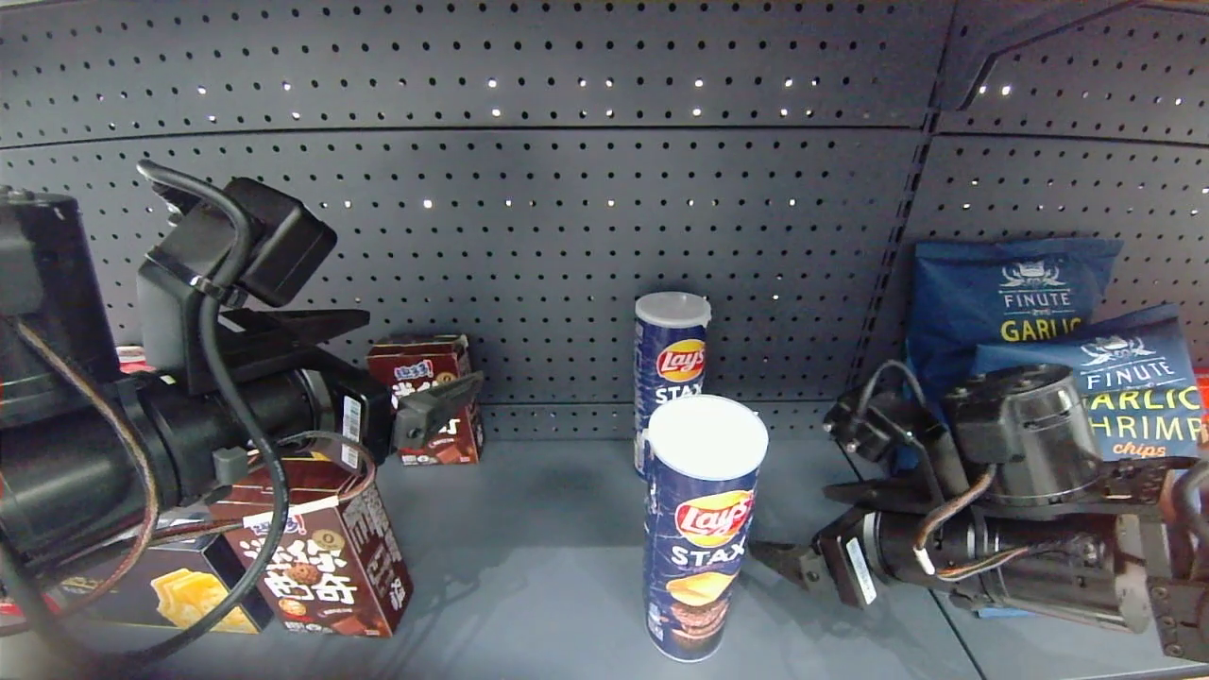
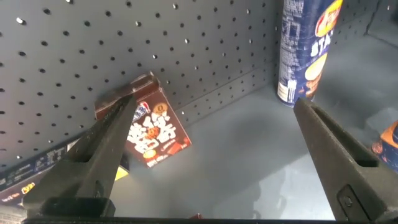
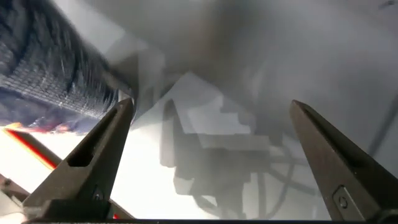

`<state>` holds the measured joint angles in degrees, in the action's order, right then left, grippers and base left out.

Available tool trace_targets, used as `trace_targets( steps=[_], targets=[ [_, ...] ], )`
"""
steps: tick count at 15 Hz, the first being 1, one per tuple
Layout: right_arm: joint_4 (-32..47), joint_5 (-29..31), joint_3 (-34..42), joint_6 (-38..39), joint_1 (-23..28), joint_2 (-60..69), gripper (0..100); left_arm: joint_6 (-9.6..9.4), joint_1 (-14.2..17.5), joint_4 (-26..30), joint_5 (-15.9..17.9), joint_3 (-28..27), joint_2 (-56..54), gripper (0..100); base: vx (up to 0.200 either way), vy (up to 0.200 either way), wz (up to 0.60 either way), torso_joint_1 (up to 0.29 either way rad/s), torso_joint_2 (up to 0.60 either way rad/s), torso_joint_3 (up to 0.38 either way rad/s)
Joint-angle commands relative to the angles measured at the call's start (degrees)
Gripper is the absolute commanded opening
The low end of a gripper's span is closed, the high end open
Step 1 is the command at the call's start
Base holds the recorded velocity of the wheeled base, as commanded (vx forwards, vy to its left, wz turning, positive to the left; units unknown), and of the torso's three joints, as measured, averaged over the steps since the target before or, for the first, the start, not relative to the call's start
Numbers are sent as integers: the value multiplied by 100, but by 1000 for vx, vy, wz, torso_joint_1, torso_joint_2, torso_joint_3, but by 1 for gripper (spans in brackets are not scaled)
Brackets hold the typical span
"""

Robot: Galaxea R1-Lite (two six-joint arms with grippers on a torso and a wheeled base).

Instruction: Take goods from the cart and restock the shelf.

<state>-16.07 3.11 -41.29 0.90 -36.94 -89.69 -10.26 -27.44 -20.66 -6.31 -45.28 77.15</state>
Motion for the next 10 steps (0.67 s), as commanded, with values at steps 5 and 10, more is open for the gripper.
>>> trace_targets(
  steps=[5, 10],
  targets=[
    [-90, 155, 631, -125, 1646, 2948, 100, 24, 345, -210, -1, 133, -948, 100, 0, 0, 0, 0, 0, 0],
    [-72, 577, 3030, -222, 3026, 6007, 100, -169, 468, -149, -256, 1741, -2934, 100, 0, 0, 0, 0, 0, 0]
  ],
)
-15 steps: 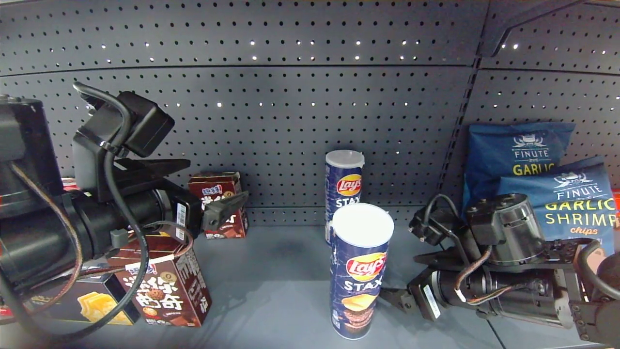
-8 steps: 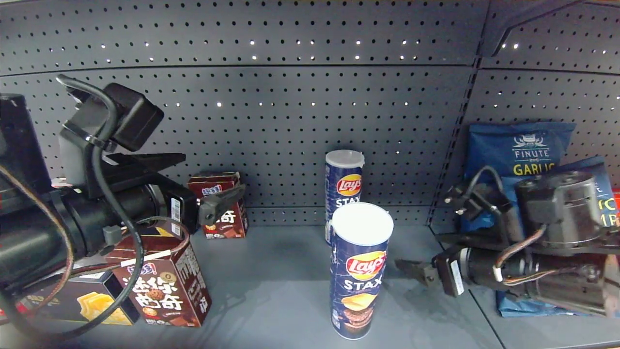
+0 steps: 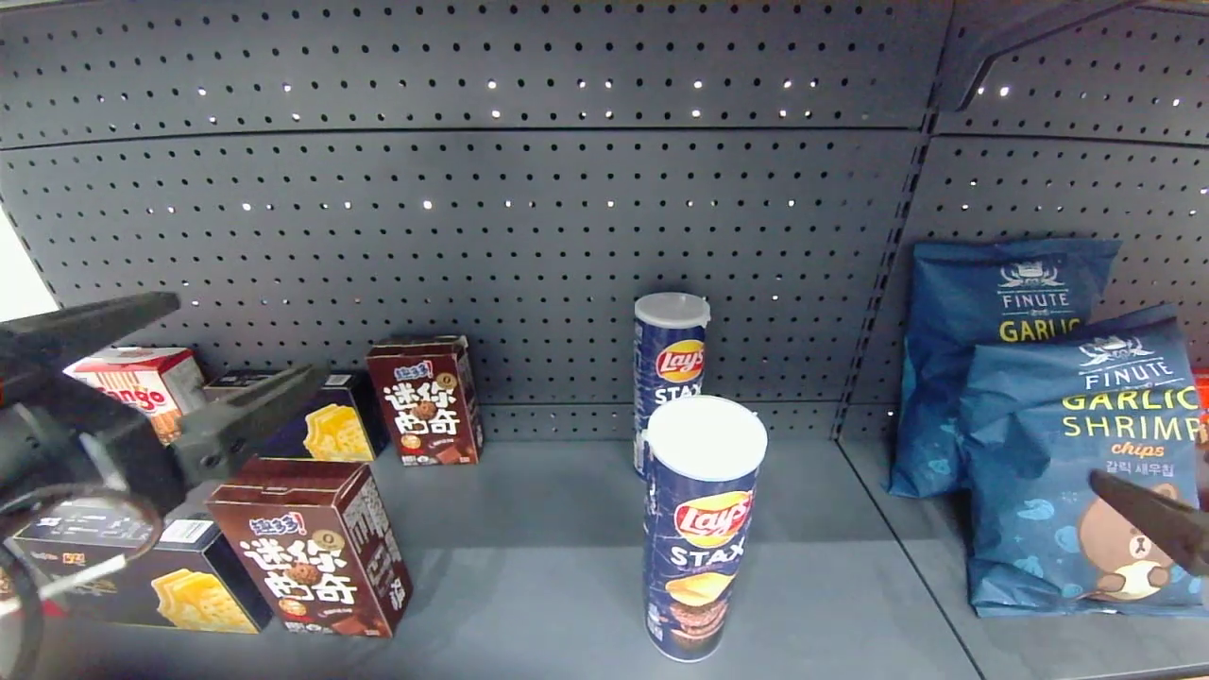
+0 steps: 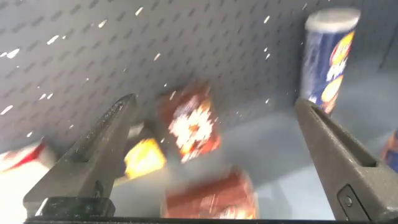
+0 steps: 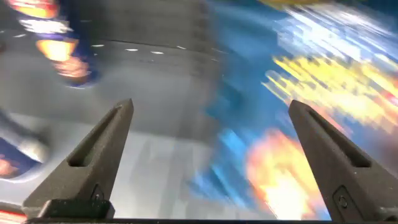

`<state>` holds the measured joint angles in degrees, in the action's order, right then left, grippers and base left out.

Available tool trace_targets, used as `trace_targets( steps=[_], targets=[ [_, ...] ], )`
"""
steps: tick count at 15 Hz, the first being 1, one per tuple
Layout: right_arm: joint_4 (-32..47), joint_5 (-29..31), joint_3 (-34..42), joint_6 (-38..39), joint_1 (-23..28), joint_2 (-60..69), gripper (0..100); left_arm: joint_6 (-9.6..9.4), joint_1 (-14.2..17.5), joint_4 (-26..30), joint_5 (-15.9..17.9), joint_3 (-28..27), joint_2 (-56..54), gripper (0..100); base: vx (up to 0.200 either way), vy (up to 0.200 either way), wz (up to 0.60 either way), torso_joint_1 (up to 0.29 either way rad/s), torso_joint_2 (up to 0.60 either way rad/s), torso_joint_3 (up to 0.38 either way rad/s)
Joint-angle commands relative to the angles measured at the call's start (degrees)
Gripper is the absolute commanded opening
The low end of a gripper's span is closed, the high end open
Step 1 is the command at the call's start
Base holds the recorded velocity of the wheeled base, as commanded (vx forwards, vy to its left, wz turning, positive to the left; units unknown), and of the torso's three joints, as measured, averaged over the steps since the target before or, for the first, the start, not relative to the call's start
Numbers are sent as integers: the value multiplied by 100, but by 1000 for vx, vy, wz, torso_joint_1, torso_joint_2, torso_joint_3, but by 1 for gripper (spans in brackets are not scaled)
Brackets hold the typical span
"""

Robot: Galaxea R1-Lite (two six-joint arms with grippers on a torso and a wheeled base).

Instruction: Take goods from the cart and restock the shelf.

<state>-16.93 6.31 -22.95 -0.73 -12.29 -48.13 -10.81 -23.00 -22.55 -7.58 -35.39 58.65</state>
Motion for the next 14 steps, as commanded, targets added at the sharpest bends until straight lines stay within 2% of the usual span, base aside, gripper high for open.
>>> trace_targets(
  steps=[1, 3, 4, 5, 6, 7, 8, 14],
  targets=[
    [41, 379, 1663, -59, 596, 2660, 100, -343, 33, 49, -376, 1280, -1690, 100, 0, 0, 0, 0, 0, 0],
    [305, 388, 2260, -59, 596, 3820, 100, -369, 42, 190, -824, 1957, -2490, 100, 0, 0, 0, 0, 0, 0],
    [779, 379, 2295, -6, 587, 4391, 100, -395, 50, 480, -973, 2159, -2894, 100, 0, 0, 0, 0, 0, 0],
    [902, 344, 2295, 38, 587, 4338, 100, -395, 50, 849, -1044, 2221, -3211, 100, 0, 0, 0, 0, 0, 0],
    [920, 54, 2295, 3, 587, 4338, 100, -395, 59, 1262, -1044, 2221, -3509, 100, 0, 0, 0, 0, 0, 0],
    [1289, -491, 2295, -41, 587, 4338, 100, -395, 50, 1596, -1044, 2221, -3703, 100, 0, 0, 0, 0, 0, 0],
    [1465, -649, 2295, -94, 587, 4329, 100, -404, 50, 1719, -1035, 2221, -3808, 100, 0, 0, 0, 0, 0, 0],
    [1667, -719, 2295, 47, 587, 4329, 100, -395, 59, 1807, -1026, 2493, -4318, 100, 0, 0, 0, 0, 0, 0]
  ],
)
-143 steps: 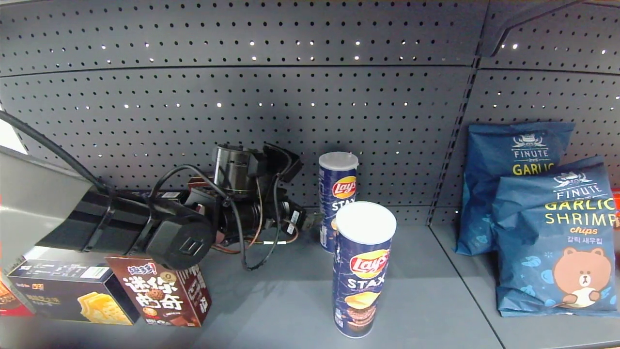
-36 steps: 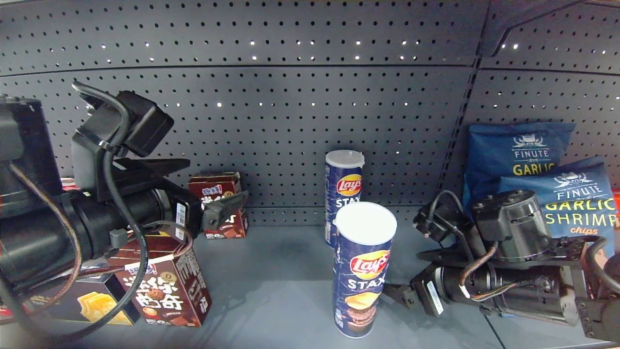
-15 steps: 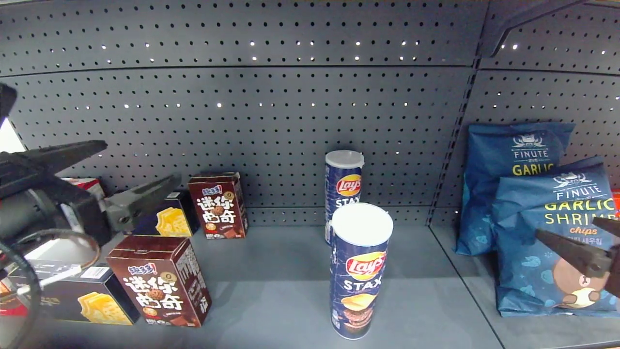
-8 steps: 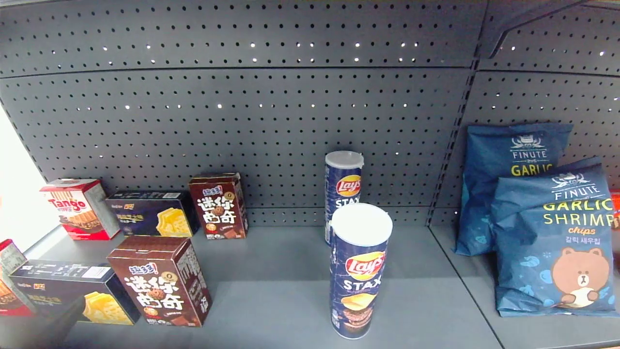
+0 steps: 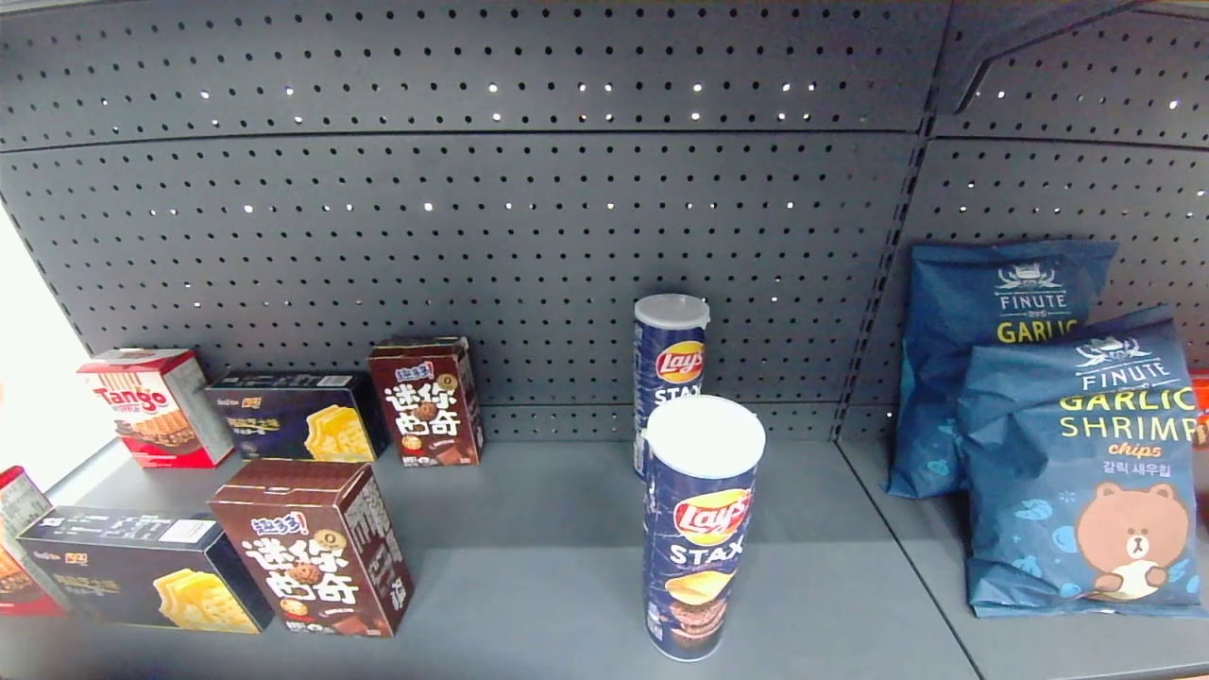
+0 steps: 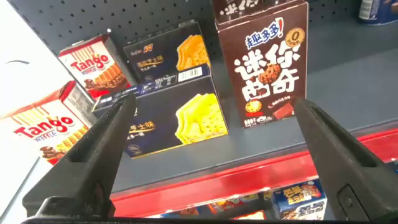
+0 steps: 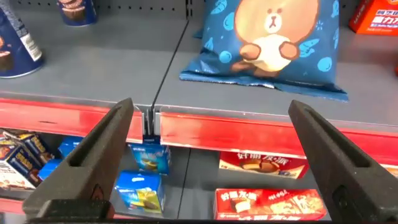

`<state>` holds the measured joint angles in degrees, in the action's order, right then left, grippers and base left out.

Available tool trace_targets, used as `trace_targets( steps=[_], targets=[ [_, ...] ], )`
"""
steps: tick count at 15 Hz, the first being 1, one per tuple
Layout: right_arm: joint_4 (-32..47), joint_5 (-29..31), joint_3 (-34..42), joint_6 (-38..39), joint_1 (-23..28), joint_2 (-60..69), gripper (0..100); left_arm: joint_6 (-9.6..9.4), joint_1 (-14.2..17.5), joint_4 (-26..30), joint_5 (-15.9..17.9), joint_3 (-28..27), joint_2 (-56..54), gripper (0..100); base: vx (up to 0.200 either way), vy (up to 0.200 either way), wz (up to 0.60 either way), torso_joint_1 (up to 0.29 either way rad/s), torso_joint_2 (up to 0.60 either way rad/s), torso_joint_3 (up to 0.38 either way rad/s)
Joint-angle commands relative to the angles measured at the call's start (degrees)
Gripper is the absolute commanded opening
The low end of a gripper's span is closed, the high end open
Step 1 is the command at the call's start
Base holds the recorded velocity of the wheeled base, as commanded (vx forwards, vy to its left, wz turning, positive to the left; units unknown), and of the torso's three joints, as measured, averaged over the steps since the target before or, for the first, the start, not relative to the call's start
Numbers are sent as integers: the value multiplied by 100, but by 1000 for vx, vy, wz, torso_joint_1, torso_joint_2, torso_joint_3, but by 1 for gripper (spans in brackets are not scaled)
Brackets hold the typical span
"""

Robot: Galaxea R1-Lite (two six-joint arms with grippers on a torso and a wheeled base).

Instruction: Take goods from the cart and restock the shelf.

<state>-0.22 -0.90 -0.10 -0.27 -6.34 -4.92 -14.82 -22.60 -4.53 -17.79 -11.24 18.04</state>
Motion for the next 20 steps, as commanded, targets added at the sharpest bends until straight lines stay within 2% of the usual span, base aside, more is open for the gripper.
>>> trace_targets(
  steps=[1, 4, 6, 9, 12, 14, 15, 17, 19, 20],
  targets=[
    [4, -6, 10, 0, 27, 9, 100, 6, 19, 23, -6, 96, -292, 100, 0, 0, 0, 0, 0, 0],
    [4, -6, 10, 18, 194, -8, 100, -3, 54, 243, 3, 148, -398, 100, 0, 0, 0, 0, 0, 0],
    [4, -33, 10, 18, 687, 475, 100, 23, 37, 243, 3, 289, -539, 100, 0, 0, 0, 0, 0, 0],
    [-4, -33, 10, 27, 643, 492, 100, 23, 10, 243, 12, 412, -688, 100, 0, 0, 0, 0, 0, 0],
    [-4, -33, 10, 27, 634, 492, 100, 32, -25, 251, 258, 913, -1048, 100, 0, 0, 0, 0, 0, 0],
    [-4, -33, 10, 27, 634, 492, 100, 234, -43, 295, 399, 1027, -1180, 100, 0, 0, 0, 0, 0, 0],
    [-4, -33, 10, 27, 625, 492, 100, 674, -403, 286, 627, 1045, -1400, 100, 0, 0, 0, 0, 0, 0],
    [-4, -33, 10, 27, 625, 492, 100, 647, -667, 216, 794, 1080, -1804, 100, 0, 0, 0, 0, 0, 0],
    [-4, -42, 10, 27, 634, 492, 100, 762, -702, 313, 812, 1045, -1804, 100, 0, 0, 0, 0, 0, 0],
    [-4, -33, 10, 27, 634, 492, 100, 867, -368, 225, 935, 1080, -1804, 100, 0, 0, 0, 0, 0, 0]
  ],
)
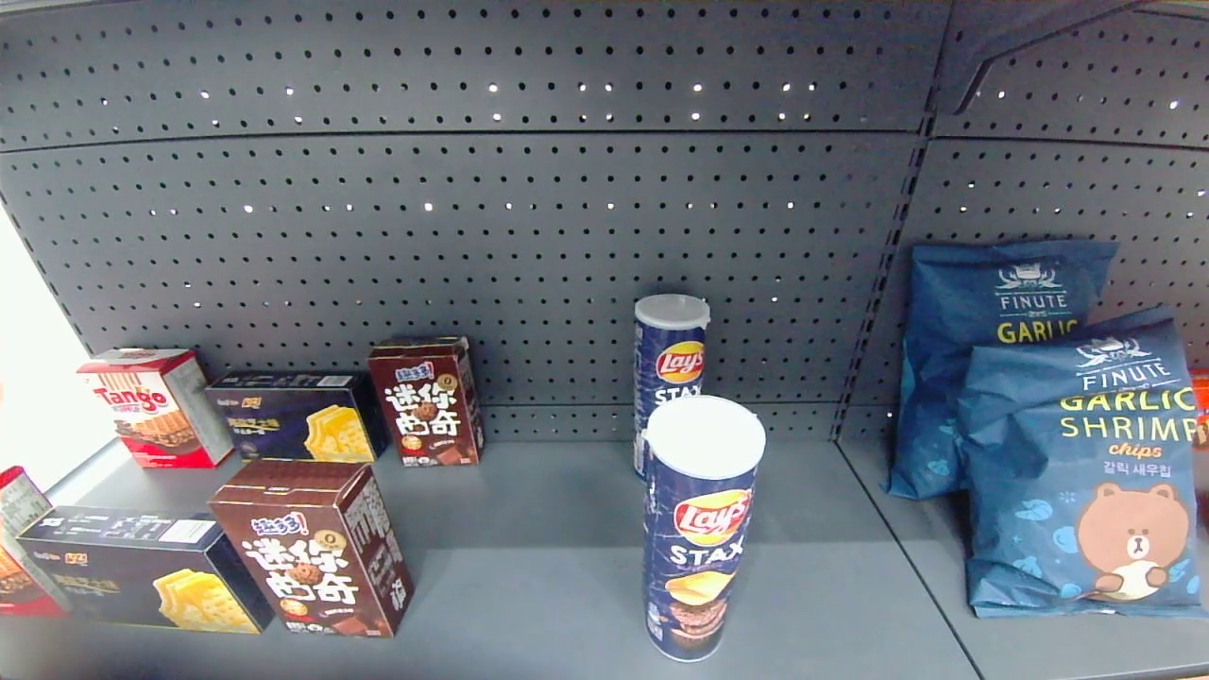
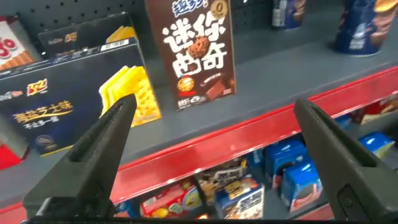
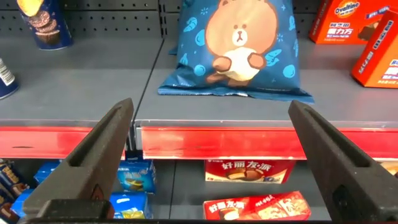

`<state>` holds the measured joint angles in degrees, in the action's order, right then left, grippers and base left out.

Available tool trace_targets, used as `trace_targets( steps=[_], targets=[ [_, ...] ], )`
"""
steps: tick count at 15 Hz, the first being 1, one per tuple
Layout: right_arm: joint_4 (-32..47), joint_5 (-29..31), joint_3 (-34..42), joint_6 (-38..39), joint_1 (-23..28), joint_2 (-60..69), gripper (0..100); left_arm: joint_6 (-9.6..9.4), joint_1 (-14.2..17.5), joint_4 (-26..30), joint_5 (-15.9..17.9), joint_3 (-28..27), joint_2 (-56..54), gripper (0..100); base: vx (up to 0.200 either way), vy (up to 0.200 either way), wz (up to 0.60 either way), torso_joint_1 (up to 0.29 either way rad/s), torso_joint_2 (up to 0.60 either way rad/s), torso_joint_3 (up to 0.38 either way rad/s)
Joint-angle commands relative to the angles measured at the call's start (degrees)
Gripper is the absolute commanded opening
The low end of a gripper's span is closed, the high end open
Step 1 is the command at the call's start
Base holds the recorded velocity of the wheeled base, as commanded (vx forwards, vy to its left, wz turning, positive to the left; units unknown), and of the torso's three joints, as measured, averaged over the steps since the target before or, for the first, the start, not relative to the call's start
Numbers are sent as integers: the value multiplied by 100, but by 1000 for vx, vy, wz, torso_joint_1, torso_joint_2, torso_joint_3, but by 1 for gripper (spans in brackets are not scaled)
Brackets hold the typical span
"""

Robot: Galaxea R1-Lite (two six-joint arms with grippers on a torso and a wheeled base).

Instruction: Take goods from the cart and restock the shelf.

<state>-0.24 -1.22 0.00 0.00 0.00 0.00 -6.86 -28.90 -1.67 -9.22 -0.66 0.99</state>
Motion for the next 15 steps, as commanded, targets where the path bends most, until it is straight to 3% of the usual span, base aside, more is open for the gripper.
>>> trace_targets(
  steps=[1, 2, 3, 5, 6, 7, 8, 9, 12, 15],
  targets=[
    [-2, -1, 0, 0, 0, 0, 100, 106, 922, -62, 412, 31, -99, 100, 0, 0, 0, 0, 0, 0],
    [-2, -1, 0, 0, 0, 0, 100, 106, 1089, -62, 614, 31, 33, 100, 0, 0, 0, 0, 0, 0],
    [-2, -1, 0, 0, 0, 0, 100, 264, 1273, 141, 1396, 48, 139, 100, 0, 0, 0, 0, 0, 0],
    [-2, -1, 0, 0, 0, 0, 100, 256, 1396, 185, 1502, 48, 341, 100, 0, 0, 0, 0, 0, 0],
    [-2, -1, 0, 0, 0, 0, 100, 238, 2029, 185, 1528, 48, 692, 100, 0, 0, 0, 0, 0, 0],
    [-2, -1, 0, 0, 0, 0, 100, 177, 2442, 176, 1528, 57, 771, 100, 0, 0, 0, 0, 0, 0],
    [-2, -1, 0, 0, 0, 0, 100, 168, 2521, 176, 1528, 57, 710, 100, 0, 0, 0, 0, 0, 0],
    [-2, -1, 0, 0, 0, 0, 100, 194, 2908, 176, 1519, 57, 24, 100, 0, 0, 0, 0, 0, 0],
    [-2, -1, 0, 0, 0, 0, 100, 317, 2908, 193, 1493, 57, -99, 100, 0, 0, 0, 0, 0, 0],
    [-2, -1, 0, 0, 0, 0, 100, 291, 2882, 185, 1510, 57, -99, 100, 0, 0, 0, 0, 0, 0]
  ],
)
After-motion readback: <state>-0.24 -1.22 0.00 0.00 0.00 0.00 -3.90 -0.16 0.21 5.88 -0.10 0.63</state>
